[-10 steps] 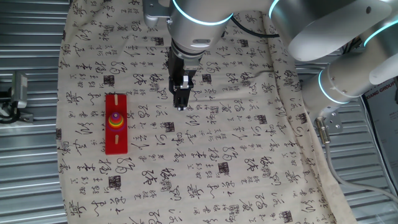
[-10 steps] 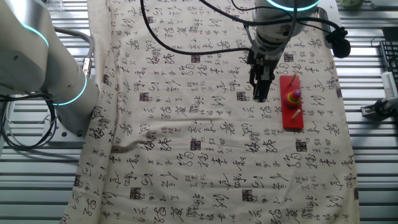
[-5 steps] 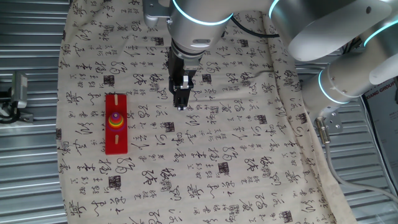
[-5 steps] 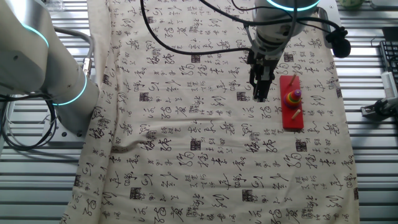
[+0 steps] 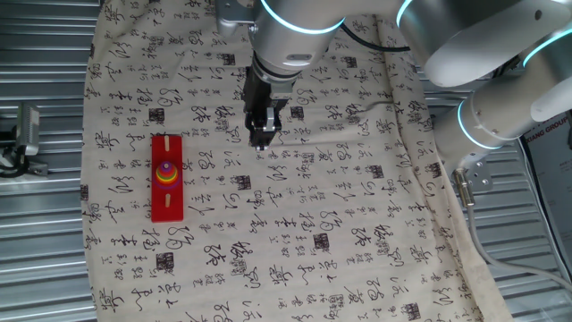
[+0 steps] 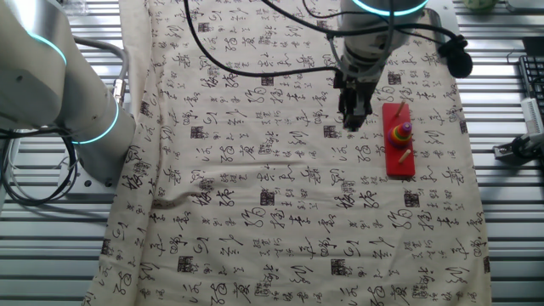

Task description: Take out one Hanoi block and throw it aside

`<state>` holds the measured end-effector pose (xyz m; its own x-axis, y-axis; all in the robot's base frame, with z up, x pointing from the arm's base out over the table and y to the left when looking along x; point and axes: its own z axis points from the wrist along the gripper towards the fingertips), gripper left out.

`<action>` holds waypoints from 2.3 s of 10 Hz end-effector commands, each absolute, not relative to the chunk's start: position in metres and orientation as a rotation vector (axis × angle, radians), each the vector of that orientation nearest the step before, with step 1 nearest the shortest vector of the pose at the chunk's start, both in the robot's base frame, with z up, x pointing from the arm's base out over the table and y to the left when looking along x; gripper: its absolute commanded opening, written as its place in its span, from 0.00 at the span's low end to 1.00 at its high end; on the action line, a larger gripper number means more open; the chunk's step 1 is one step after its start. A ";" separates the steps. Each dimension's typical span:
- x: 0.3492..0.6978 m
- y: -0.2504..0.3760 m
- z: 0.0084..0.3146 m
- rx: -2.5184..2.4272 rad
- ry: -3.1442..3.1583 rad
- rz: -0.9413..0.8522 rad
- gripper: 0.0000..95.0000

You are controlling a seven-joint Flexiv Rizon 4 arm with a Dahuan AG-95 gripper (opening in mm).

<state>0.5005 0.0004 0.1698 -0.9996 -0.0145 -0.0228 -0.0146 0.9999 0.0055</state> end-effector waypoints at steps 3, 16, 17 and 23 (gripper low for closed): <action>0.500 0.000 0.170 -0.026 3.116 0.006 0.00; 0.502 0.001 0.170 -0.027 3.118 0.010 0.00; 0.505 0.002 0.171 -0.028 3.122 0.011 0.00; 0.515 0.002 0.170 -0.039 3.124 0.013 0.00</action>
<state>0.5143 0.0013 0.1699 -0.9995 -0.0253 -0.0209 -0.0254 0.9997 0.0058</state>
